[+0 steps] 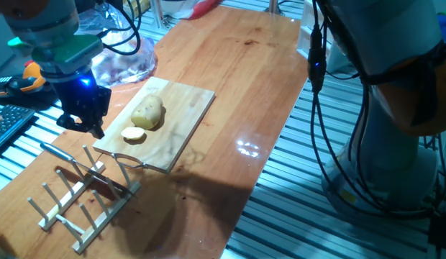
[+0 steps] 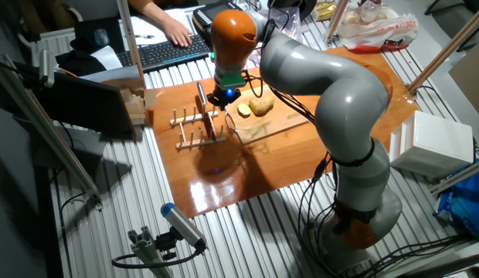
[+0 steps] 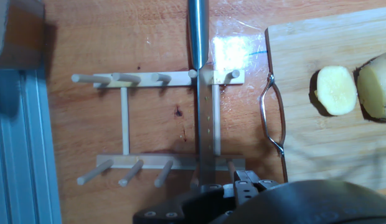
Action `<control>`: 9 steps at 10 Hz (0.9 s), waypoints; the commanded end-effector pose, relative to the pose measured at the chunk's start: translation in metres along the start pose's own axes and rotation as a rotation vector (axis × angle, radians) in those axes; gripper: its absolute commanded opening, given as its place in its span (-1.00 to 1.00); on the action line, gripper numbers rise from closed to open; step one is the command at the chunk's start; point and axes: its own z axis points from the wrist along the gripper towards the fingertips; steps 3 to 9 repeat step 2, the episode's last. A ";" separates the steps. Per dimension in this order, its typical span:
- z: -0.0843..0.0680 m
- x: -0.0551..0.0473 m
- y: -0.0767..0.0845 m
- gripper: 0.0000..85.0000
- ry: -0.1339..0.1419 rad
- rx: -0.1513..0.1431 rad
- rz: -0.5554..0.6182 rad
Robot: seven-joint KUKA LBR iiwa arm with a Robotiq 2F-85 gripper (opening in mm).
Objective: Chop the potatoes
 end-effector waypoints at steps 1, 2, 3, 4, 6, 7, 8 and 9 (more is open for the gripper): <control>0.000 0.000 0.000 -1.00 0.003 -0.001 0.000; 0.000 0.000 0.000 -1.00 0.003 -0.003 -0.001; 0.000 0.000 0.000 -1.00 0.003 -0.003 -0.001; 0.000 0.000 0.000 -1.00 0.003 -0.003 -0.001; 0.000 0.000 0.000 -1.00 0.003 -0.003 -0.001; 0.000 0.000 0.000 -1.00 0.003 -0.003 -0.001; 0.000 0.000 0.000 -1.00 0.003 -0.003 -0.001; 0.000 0.000 0.000 -1.00 0.003 -0.003 -0.001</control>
